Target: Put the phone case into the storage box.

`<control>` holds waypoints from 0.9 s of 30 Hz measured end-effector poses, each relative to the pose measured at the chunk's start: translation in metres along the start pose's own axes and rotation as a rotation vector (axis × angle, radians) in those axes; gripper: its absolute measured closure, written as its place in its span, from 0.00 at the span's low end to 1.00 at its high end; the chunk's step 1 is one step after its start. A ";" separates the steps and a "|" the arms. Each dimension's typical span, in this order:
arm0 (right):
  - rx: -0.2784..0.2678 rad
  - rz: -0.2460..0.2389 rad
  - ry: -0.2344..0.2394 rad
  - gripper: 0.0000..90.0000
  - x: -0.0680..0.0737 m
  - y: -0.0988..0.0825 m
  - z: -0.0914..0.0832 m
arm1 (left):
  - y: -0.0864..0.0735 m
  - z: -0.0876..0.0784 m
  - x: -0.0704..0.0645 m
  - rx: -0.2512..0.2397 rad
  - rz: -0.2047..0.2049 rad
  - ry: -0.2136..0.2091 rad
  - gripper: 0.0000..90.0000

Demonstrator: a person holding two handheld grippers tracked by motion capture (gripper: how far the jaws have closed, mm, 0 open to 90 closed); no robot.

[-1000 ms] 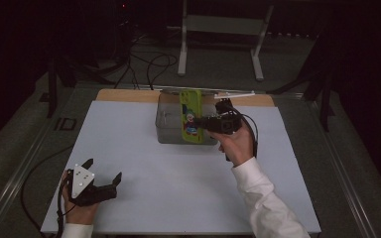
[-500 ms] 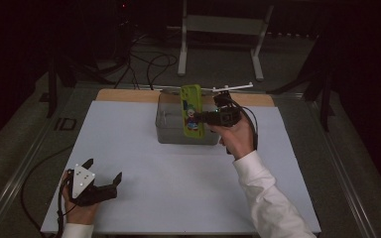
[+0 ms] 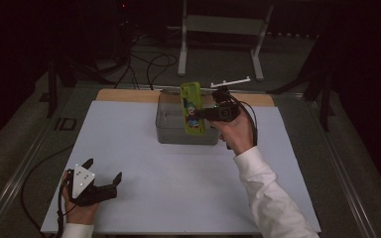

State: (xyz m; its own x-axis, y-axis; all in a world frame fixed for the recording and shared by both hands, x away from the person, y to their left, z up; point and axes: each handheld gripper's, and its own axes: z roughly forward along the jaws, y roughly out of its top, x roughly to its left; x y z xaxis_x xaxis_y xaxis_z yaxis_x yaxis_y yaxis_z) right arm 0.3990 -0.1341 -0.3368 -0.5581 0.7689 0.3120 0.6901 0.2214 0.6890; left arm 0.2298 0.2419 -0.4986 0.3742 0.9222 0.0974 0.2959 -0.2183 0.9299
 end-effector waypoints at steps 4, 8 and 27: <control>0.012 0.010 -0.011 0.87 -0.003 0.002 0.003 | 0.000 0.000 0.000 -0.001 0.000 0.001 0.00; 0.025 0.016 -0.016 0.87 -0.005 0.003 0.006 | 0.000 0.000 0.000 0.000 -0.001 -0.001 0.00; 0.054 0.037 -0.067 0.87 -0.015 0.018 0.012 | 0.001 -0.001 0.000 -0.005 -0.009 -0.004 0.00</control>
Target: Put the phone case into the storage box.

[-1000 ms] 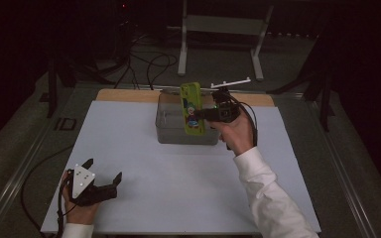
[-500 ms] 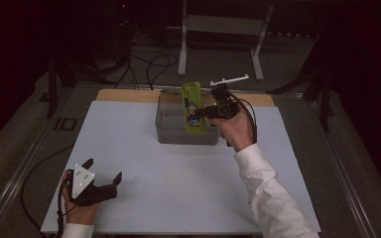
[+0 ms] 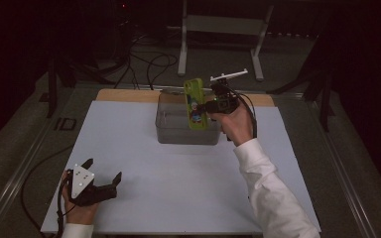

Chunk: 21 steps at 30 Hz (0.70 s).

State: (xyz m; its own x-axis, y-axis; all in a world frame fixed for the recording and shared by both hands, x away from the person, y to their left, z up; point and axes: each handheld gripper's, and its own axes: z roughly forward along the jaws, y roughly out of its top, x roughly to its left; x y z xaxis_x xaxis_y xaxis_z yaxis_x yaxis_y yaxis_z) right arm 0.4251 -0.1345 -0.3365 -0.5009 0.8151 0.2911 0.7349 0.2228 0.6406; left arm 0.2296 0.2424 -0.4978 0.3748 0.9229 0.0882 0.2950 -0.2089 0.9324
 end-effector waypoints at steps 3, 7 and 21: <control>0.005 0.007 -0.006 0.87 -0.002 0.003 0.000 | 0.000 0.000 0.000 -0.001 -0.001 0.001 0.00; 0.015 0.013 -0.020 0.87 -0.004 0.007 0.001 | 0.000 0.000 0.000 0.001 0.002 0.000 0.00; 0.049 0.035 -0.067 0.87 -0.010 0.021 0.005 | 0.000 0.001 0.000 0.002 0.002 0.002 0.00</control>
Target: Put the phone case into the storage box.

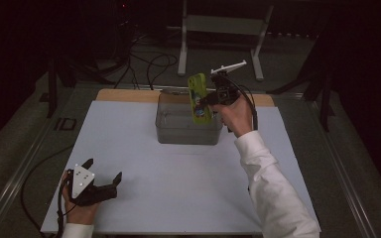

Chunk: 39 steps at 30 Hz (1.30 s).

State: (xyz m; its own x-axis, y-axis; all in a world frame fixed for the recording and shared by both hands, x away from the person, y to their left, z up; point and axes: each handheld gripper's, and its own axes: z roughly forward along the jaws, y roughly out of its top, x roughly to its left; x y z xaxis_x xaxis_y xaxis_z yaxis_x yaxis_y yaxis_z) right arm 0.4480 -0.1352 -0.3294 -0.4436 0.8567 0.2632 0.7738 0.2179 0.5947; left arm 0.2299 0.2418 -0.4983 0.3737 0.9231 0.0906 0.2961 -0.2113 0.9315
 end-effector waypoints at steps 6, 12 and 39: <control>0.013 0.013 -0.006 0.87 -0.003 0.003 0.004 | 0.000 0.000 0.000 -0.001 0.000 -0.002 0.00; 0.021 0.033 -0.016 0.87 -0.005 0.006 0.007 | 0.000 0.000 0.001 0.000 0.001 -0.001 0.00; 0.049 0.085 -0.067 0.87 -0.012 0.021 0.014 | 0.000 0.000 0.000 -0.003 -0.003 -0.002 0.00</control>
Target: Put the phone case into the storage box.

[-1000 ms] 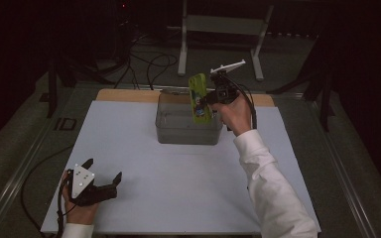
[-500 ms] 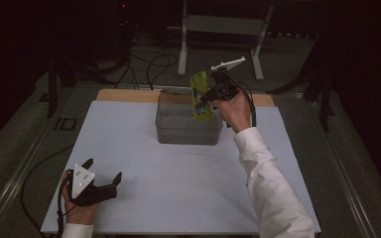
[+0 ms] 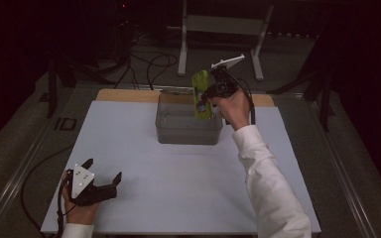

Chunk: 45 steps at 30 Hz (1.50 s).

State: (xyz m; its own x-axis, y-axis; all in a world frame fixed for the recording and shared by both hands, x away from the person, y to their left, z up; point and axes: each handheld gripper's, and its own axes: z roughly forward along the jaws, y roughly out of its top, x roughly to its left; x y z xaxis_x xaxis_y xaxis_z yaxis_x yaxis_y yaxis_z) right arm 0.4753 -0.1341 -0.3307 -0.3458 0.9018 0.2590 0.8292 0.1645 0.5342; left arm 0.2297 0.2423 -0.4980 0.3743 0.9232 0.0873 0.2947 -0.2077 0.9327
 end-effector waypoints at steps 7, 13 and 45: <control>0.016 0.021 -0.018 0.87 -0.002 0.003 0.004 | 0.000 0.000 0.000 0.002 0.001 0.001 0.00; 0.027 0.029 -0.027 0.87 -0.004 0.004 0.007 | 0.000 0.000 0.000 0.002 0.001 0.001 0.00; 0.087 0.065 -0.090 0.87 -0.014 0.005 0.020 | 0.000 0.000 0.000 -0.001 -0.001 0.002 0.00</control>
State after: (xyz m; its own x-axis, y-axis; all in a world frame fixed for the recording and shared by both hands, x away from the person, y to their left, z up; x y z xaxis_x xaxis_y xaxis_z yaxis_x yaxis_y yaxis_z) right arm 0.4930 -0.1384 -0.3476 -0.2526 0.9433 0.2154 0.8850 0.1352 0.4455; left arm 0.2296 0.2425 -0.4979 0.3719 0.9241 0.0874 0.2940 -0.2066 0.9332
